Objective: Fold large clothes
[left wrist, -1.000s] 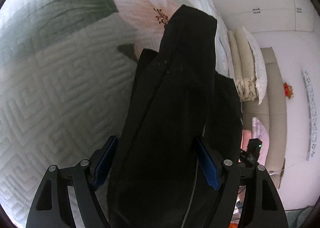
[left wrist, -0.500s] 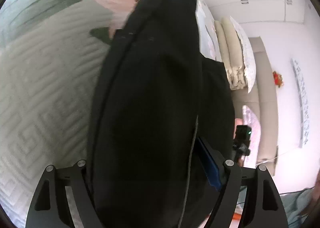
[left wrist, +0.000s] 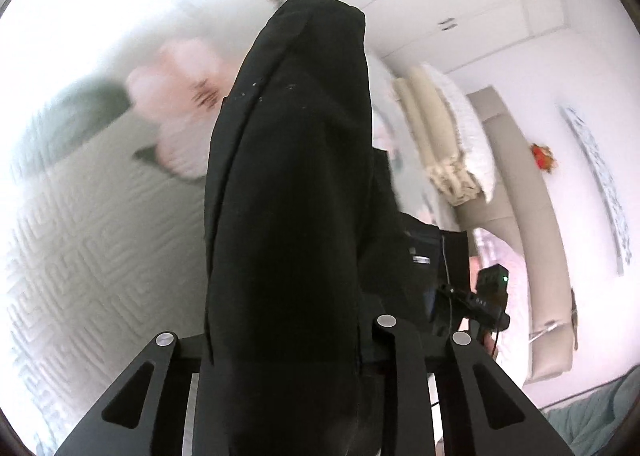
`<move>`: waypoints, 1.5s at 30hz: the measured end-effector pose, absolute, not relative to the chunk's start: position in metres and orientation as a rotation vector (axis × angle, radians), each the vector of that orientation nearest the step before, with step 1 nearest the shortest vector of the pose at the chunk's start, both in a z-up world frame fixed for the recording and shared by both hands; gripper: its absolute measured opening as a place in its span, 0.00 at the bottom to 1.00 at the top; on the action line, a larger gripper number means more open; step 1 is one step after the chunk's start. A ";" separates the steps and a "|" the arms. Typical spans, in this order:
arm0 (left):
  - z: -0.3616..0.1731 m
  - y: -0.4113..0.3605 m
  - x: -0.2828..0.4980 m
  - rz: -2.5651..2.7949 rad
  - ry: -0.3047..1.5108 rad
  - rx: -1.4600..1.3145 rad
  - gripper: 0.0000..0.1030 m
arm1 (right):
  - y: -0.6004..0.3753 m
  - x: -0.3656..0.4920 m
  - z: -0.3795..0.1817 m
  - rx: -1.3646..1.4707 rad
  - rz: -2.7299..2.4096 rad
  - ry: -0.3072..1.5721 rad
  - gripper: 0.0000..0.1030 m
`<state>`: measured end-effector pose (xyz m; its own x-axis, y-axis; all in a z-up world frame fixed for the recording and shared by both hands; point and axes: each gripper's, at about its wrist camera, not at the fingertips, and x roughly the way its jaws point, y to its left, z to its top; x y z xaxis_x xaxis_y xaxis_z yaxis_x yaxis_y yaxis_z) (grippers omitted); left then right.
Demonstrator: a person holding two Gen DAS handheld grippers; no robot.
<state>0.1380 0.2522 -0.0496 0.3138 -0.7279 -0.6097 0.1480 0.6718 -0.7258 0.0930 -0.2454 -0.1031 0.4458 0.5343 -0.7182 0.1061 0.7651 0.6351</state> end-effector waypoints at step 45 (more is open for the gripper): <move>-0.112 0.396 -0.050 -0.234 1.393 -0.884 0.55 | -0.246 -0.085 -0.113 0.680 0.122 1.367 0.62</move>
